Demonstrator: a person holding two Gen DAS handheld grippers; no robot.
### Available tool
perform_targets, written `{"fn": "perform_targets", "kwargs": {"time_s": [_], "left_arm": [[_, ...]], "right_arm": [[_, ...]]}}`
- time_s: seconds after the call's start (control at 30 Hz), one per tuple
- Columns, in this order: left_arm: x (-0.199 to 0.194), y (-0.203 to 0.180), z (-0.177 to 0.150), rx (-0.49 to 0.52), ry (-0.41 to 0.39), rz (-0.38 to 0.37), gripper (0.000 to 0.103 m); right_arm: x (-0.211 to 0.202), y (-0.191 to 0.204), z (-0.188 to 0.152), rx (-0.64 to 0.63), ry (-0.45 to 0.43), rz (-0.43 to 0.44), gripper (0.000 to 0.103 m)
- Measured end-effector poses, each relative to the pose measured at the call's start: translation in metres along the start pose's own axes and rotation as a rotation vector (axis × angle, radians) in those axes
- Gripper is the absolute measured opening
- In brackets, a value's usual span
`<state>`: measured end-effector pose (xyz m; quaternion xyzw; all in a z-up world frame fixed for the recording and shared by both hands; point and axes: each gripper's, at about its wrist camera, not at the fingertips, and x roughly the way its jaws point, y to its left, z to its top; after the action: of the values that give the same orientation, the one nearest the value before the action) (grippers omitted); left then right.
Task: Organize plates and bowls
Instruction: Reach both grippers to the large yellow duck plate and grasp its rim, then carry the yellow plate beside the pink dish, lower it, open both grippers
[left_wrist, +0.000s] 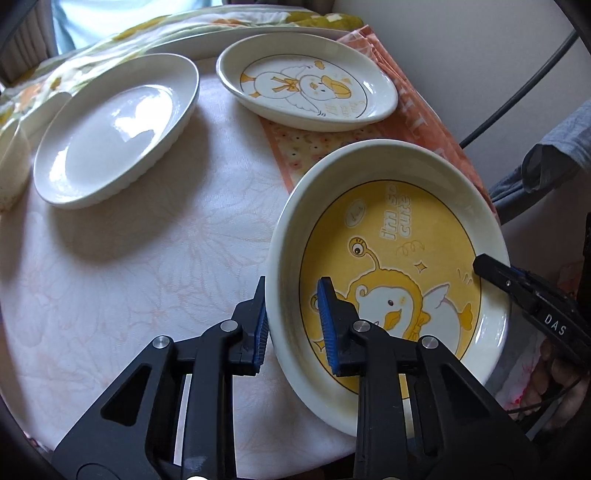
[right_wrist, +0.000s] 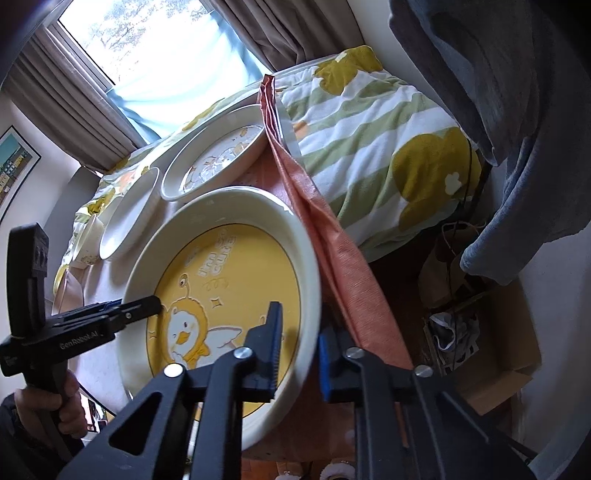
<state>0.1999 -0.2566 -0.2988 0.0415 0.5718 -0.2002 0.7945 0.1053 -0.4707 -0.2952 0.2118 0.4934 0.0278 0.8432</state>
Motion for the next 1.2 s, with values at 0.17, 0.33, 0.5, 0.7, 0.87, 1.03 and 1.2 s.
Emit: {"fn": "perform_targets", "kwargs": {"time_s": [0.17,0.33,0.5,0.7,0.87,1.03,1.2], "left_arm": [[-0.002,-0.009,-0.001,0.041,-0.017,0.057,0.021],[-0.015,-0.001,-0.006,0.020,-0.045,0.059,0.021],[-0.029,0.010,-0.007,-0.016,-0.077,0.056,0.021],[-0.048,0.031,-0.017,-0.047,-0.116,0.026,0.021],[-0.062,0.066,-0.031,-0.098,-0.128,0.022,0.021],[-0.087,0.115,-0.052,-0.155,-0.144,0.049,0.021],[-0.106,0.167,-0.072,-0.209,-0.140,0.098,0.020]], "right_arm": [[-0.001,0.004,0.002,-0.053,0.018,-0.024,0.013],[-0.006,0.008,0.003,-0.099,0.012,-0.014,0.013],[-0.010,0.022,0.004,-0.146,0.004,-0.015,0.014],[-0.013,0.042,0.004,-0.191,-0.019,-0.011,0.014],[-0.006,0.072,0.002,-0.219,-0.019,0.010,0.014],[0.005,0.120,-0.004,-0.261,-0.009,0.040,0.014],[0.025,0.175,-0.010,-0.301,0.017,0.090,0.014]]}}
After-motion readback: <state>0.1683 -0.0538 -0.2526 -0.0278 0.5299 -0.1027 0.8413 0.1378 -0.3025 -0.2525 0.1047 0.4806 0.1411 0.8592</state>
